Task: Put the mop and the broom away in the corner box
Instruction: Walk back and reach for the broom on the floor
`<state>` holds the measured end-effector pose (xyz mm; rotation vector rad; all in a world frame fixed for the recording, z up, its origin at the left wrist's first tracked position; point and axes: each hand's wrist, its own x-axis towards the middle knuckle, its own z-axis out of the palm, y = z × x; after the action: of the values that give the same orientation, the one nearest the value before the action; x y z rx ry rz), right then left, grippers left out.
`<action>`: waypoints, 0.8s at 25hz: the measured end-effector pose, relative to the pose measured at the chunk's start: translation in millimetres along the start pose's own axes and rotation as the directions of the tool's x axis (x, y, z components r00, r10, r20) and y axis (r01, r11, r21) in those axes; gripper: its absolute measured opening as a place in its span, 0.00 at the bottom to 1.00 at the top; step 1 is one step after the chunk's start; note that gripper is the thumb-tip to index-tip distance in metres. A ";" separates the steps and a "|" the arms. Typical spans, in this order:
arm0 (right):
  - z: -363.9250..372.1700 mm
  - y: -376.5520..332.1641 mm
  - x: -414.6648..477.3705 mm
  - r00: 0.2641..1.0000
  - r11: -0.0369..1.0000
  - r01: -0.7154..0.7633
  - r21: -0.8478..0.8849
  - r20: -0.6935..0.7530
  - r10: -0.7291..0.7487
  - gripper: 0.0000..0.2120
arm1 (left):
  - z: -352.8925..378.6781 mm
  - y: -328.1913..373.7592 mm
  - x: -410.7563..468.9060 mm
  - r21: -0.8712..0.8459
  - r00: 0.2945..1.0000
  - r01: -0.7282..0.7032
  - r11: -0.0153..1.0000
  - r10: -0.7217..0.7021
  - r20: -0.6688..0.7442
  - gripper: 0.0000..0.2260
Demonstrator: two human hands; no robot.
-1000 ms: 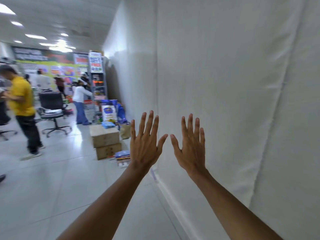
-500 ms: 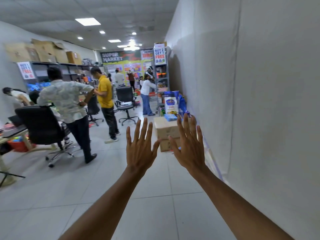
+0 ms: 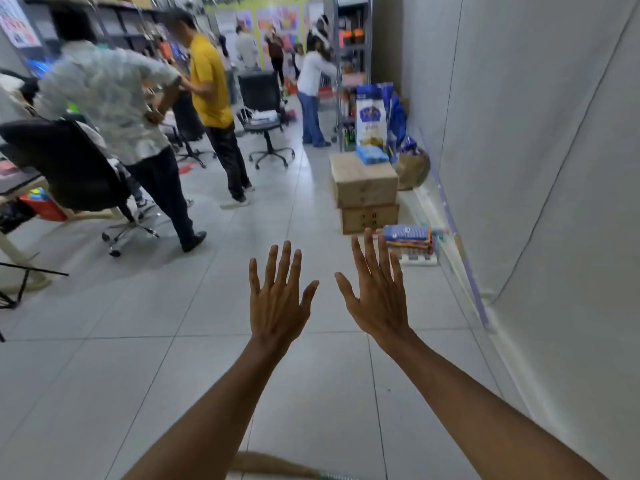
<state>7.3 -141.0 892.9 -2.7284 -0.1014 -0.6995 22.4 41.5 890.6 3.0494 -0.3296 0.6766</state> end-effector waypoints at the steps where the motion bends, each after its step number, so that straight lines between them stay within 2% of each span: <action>1: 34.2 8.3 3.5 0.998 0.999 -0.040 0.005 0.043 0.039 0.34 | 35.9 -7.2 7.1 -0.022 0.999 -0.013 1.000 0.014 0.052 0.31; 3: 90.2 25.2 -1.0 0.992 0.995 -0.094 0.011 0.090 0.093 0.34 | 95.6 -18.2 13.9 -0.054 0.995 -0.033 0.998 0.039 0.095 0.30; 7: 248.1 79.1 -31.3 0.953 0.979 -0.203 -0.011 0.226 0.201 0.33 | 269.8 -29.2 -7.1 -0.101 0.955 -0.054 0.993 0.081 0.286 0.30; 9: 338.1 106.4 -69.1 0.910 0.960 -0.279 -0.025 0.312 0.273 0.33 | 367.4 -31.6 -38.9 -0.115 0.912 -0.066 0.991 0.106 0.395 0.30; 12: 480.2 147.9 -146.7 0.859 0.947 -0.321 -0.006 0.419 0.294 0.33 | 520.2 -36.4 -107.3 -0.100 0.873 -0.043 0.994 0.086 0.479 0.31; 16: 647.7 194.9 -309.4 0.753 0.926 -0.376 -0.037 0.570 0.329 0.34 | 708.8 -34.9 -240.6 -0.088 0.756 -0.146 0.985 0.169 0.633 0.30; 20: 751.4 217.6 -456.7 0.607 0.938 -0.340 -0.061 0.748 0.269 0.33 | 823.2 -24.9 -356.3 -0.141 0.600 -0.277 0.950 0.286 0.747 0.33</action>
<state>-18.4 -97.8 -11.5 -2.6508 0.1503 0.5566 56.4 100.6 -4.1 3.1041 -0.8172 -0.7050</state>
